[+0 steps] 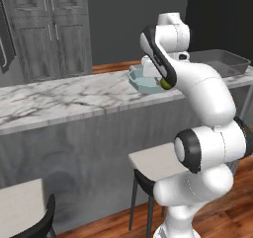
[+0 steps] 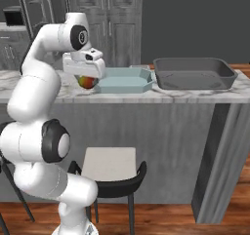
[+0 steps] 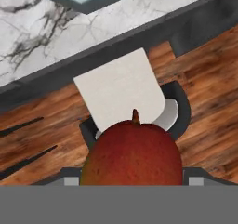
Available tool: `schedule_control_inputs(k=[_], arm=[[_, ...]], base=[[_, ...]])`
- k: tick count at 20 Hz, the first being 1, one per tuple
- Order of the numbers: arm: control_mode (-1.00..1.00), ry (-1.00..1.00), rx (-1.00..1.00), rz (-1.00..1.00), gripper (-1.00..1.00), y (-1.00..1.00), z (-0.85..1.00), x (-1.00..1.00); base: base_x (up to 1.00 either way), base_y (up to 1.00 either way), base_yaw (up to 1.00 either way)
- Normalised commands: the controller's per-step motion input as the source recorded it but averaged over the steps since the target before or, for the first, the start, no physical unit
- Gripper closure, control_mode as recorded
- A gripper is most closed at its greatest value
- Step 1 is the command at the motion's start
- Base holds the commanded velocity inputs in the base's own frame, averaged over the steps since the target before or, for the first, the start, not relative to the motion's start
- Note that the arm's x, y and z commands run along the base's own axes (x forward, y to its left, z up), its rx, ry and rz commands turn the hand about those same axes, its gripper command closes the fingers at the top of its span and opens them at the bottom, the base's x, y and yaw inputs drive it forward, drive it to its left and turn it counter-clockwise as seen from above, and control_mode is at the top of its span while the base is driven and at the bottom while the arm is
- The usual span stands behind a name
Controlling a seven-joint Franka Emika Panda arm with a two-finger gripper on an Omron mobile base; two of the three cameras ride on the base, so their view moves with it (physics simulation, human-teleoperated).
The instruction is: Place the cold items (mango and lime) from the fridge in one tupperware on the dining counter. Place the warm items (hot dog and kebab skewer) in the stove area in another tupperware.
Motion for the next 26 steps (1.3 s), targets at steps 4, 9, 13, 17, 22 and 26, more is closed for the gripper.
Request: schedule_control_inputs(k=[4, 9, 13, 17, 22, 26], arm=[[-1.00, 0.04, 0.08, 0.09, 1.00, -0.05, 0.19, 1.00], [-1.00, 0.07, 0.00, 0.11, 1.00, -0.19, 0.04, 1.00], [-1.00, 0.00, -0.01, 0.06, 1.00, -0.05, -0.03, 1.00], [-1.00, 0.01, 0.00, 0.03, 1.00, -0.07, -0.04, 1.00], [-1.00, 0.00, -0.03, 0.01, 1.00, 0.00, -0.19, 1.00], [-1.00, 0.10, 0.00, 0.01, 1.00, -0.02, -0.10, 0.68]], base=[[0.00, 0.00, 0.00], [0.00, 0.00, 0.00], [0.00, 0.00, 0.00], [0.00, 0.00, 0.00], [0.00, 0.00, 0.00], [0.00, 0.00, 0.00]])
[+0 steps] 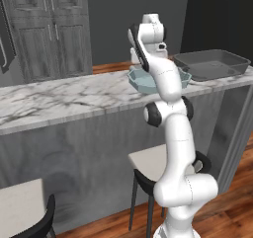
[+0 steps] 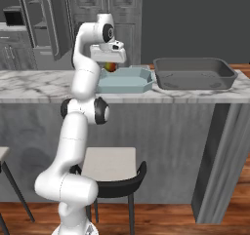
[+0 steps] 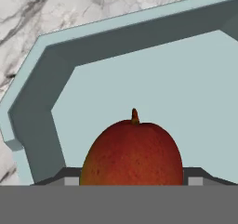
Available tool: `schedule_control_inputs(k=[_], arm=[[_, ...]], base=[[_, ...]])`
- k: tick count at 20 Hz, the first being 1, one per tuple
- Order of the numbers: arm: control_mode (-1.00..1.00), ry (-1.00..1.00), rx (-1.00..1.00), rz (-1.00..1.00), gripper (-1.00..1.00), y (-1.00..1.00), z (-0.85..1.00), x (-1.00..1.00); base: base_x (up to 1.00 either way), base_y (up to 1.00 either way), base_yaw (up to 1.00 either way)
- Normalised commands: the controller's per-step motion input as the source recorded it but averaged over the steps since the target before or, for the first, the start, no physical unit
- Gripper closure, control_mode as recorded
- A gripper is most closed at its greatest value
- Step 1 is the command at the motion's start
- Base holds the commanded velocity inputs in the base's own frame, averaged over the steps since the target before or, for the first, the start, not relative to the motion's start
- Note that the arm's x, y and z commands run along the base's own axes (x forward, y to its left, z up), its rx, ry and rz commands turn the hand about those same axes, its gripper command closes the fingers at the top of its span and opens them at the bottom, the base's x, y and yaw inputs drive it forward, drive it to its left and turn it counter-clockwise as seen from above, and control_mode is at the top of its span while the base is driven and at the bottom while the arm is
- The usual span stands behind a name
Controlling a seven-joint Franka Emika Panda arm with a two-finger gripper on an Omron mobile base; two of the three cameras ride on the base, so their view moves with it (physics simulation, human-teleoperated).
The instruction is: Place the cold items (mango and lime) from the fridge in one tupperware on the dining counter. Place the warm items (hot dog and kebab skewer) in the stove area in another tupperware.
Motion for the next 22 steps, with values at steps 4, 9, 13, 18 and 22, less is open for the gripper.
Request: schedule_control_inputs(k=[4, 9, 13, 18, 22], arm=[[-1.00, 0.41, 0.09, 0.00, 1.00, -0.18, -0.46, -0.05], [-1.00, 0.30, 0.05, 0.00, 1.00, -0.06, -0.39, -0.06], [-1.00, 0.03, 0.00, 0.00, 1.00, 0.00, 0.00, 0.08], [-1.00, 0.07, -0.02, 0.00, -1.00, 0.05, 0.00, 0.22], [-1.00, -0.01, 0.00, 0.00, -1.00, 0.02, 0.00, 0.01]], base=[[0.00, 0.00, 0.00], [0.00, 0.00, 0.00], [0.00, 0.00, 0.00], [0.00, 0.00, 0.00], [0.00, 0.00, 0.00]])
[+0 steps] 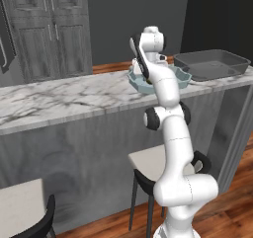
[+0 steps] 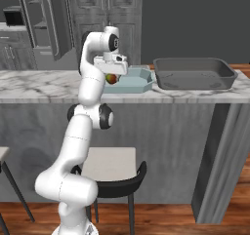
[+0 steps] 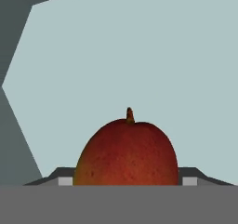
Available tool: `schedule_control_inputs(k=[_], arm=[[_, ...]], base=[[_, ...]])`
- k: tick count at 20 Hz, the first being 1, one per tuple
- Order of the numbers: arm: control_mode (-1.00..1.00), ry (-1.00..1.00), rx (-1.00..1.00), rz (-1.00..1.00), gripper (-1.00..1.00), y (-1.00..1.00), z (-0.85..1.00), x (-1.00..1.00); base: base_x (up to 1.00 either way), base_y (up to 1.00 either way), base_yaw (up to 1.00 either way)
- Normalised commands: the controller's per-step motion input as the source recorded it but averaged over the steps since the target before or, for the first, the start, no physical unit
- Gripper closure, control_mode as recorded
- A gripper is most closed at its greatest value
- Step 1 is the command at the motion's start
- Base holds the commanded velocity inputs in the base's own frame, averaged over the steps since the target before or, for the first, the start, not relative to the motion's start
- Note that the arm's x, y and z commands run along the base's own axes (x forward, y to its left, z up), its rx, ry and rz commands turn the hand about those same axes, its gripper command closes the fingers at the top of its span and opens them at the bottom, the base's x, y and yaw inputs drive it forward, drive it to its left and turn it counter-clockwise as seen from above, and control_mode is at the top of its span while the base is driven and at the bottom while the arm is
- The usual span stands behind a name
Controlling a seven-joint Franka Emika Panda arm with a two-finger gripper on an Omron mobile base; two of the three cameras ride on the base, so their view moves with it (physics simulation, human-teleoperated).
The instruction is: Place the cold items (mango and lime) from the fridge in one tupperware on the dining counter. Place the warm items (hot dog and kebab skewer) in the stove area in another tupperware.
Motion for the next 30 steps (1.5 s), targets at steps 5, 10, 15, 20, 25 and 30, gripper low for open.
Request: schedule_control_inputs(k=[5, 10, 15, 20, 25, 30], arm=[[-1.00, -0.16, 0.00, 0.01, -1.00, 0.00, 0.00, 0.00], [-1.00, -0.24, -0.01, 0.01, -1.00, 0.00, 0.06, 0.00], [-1.00, -0.46, -0.04, 0.00, -1.00, 0.00, 0.16, -0.38], [-1.00, -0.89, -0.10, 0.02, -1.00, 0.00, 0.20, -0.96], [-1.00, -0.32, -0.03, -0.04, -1.00, -0.02, 0.12, -0.65], [-1.00, 0.15, -0.01, -0.09, -1.00, -0.02, 0.35, -0.58]], base=[[0.00, 0.00, 0.00], [0.00, 0.00, 0.00], [0.00, 0.00, 0.00], [0.00, 0.00, 0.00], [0.00, 0.00, 0.00], [0.00, 0.00, 0.00]])
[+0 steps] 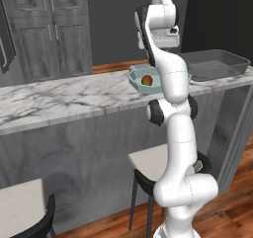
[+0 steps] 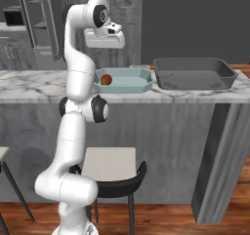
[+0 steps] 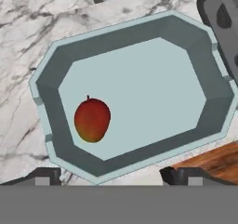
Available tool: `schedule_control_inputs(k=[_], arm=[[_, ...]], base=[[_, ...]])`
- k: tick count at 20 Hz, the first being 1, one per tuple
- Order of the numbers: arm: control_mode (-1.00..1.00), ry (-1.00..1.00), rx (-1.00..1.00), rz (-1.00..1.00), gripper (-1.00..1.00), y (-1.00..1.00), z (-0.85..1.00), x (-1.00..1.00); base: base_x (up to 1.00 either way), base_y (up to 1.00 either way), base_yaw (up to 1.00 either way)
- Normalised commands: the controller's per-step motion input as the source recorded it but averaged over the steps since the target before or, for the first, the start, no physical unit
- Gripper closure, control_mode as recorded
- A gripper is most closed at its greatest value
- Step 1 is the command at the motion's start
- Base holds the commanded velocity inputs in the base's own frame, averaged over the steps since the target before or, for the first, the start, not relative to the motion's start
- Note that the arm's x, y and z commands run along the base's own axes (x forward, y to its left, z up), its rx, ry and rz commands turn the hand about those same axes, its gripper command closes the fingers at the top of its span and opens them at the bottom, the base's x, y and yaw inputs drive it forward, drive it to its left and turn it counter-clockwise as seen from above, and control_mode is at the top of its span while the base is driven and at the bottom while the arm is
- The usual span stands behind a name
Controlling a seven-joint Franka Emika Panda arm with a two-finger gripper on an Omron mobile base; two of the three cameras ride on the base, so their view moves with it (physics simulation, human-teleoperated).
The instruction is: Place the cold items (mango and lime) from the fridge in one tupperware on the dining counter. Place the warm items (hot dog and kebab skewer) in the stove area in another tupperware.
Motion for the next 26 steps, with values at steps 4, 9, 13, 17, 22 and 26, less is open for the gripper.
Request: schedule_control_inputs(k=[4, 9, 13, 17, 22, 26], arm=[[-1.00, 0.56, 0.07, -0.11, -1.00, 0.00, 0.32, -1.00], [-1.00, 0.80, 0.09, -0.12, -1.00, 0.00, 0.39, -1.00], [-1.00, 0.56, 0.01, -0.04, -1.00, 0.22, 0.06, -1.00], [-1.00, 0.17, -0.05, 0.00, -1.00, 0.52, 0.00, -1.00], [-1.00, -0.41, -0.06, 0.04, -1.00, 0.27, -0.40, -1.00], [-1.00, -0.62, 0.00, 0.04, -1.00, 0.00, -0.49, -1.00]], base=[[0.00, 0.00, 0.00], [0.00, 0.00, 0.00], [0.00, 0.00, 0.00], [0.00, 0.00, 0.00], [0.00, 0.00, 0.00], [0.00, 0.00, 0.00]])
